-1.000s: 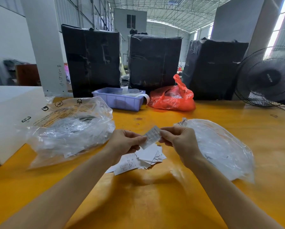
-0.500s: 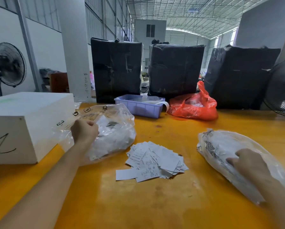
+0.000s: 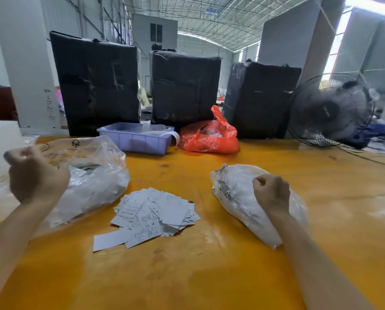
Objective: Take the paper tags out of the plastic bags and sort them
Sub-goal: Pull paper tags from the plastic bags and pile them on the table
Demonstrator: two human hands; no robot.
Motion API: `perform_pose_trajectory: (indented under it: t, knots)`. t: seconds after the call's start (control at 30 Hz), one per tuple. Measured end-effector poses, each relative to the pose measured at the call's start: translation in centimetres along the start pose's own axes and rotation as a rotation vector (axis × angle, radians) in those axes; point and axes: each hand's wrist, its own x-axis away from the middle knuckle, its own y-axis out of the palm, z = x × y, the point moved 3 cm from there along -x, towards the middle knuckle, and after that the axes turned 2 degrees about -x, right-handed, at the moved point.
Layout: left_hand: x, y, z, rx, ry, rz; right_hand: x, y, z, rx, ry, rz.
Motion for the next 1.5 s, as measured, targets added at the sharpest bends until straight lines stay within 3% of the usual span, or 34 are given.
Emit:
perform_pose_trajectory:
  t: [0.1, 0.17, 0.27, 0.37, 0.47, 0.57, 0.63, 0.7, 0.83, 0.93, 1.0, 1.1, 1.17, 1.37, 1.43, 1.5]
  knots:
    - [1.4, -0.9, 2.7, 0.064, 0.107, 0.113, -0.2, -0.5, -0.6, -0.196, 0.021, 0.122]
    - [3.5, -1.7, 5.4, 0.065, 0.244, 0.192, -0.2, -0.4, -1.4, -0.468, 0.072, 0.085]
    - [6.8, -2.5, 9.6, 0.172, 0.388, 0.114, 0.6, 0.0, -3.5, -0.777, 0.146, -0.047]
    - [10.0, -2.6, 12.8, 0.425, 0.458, -0.158, 2.4, 1.0, -5.9, -0.987, 0.225, -0.286]
    - [13.2, -1.6, 14.8, 0.649, 0.264, -0.665, 4.7, 2.1, -8.5, -0.994, 0.187, -0.575]
    - [15.3, -0.3, 15.0, 0.712, 0.066, -1.050, 6.8, 2.8, -10.4, -0.973, 0.052, -0.781]
    - [15.8, 0.1, 14.4, 0.649, 0.079, -1.161, 7.6, 3.0, -11.0, -0.868, -0.073, -0.798]
    - [15.7, 0.4, 13.6, 0.583, 0.116, -1.139, 7.9, 3.1, -11.3, -0.821, -0.125, -0.754]
    - [14.6, 1.0, 12.4, 0.632, 0.002, -0.927, 7.9, 4.0, -10.6, -0.852, 0.031, -0.708]
    - [13.9, 1.3, 11.7, 0.662, -0.085, -0.751, 7.5, 4.6, -9.7, -0.400, -0.166, -0.567]
    - [13.6, 1.3, 11.1, 0.672, -0.118, -0.687, 8.0, 5.1, -9.5, -0.175, -0.277, -0.634]
    - [13.3, 1.4, 10.7, 0.704, -0.148, -0.663, 9.1, 6.3, -9.6, -0.028, -0.340, -0.831]
    - [13.2, 1.5, 10.6, 0.718, -0.155, -0.665, 9.3, 6.6, -9.7, 0.050, -0.386, -0.828]
    - [13.6, 1.8, 10.6, 0.742, -0.144, -0.706, 9.3, 5.6, -10.2, -0.116, -0.445, -0.698]
    - [13.6, 1.8, 10.6, 0.767, -0.157, -0.721, 8.4, 4.7, -10.0, -0.333, -0.266, -0.570]
    - [13.7, 1.8, 10.7, 0.807, -0.183, -0.732, 7.4, 4.2, -9.5, -0.695, 0.063, -0.576]
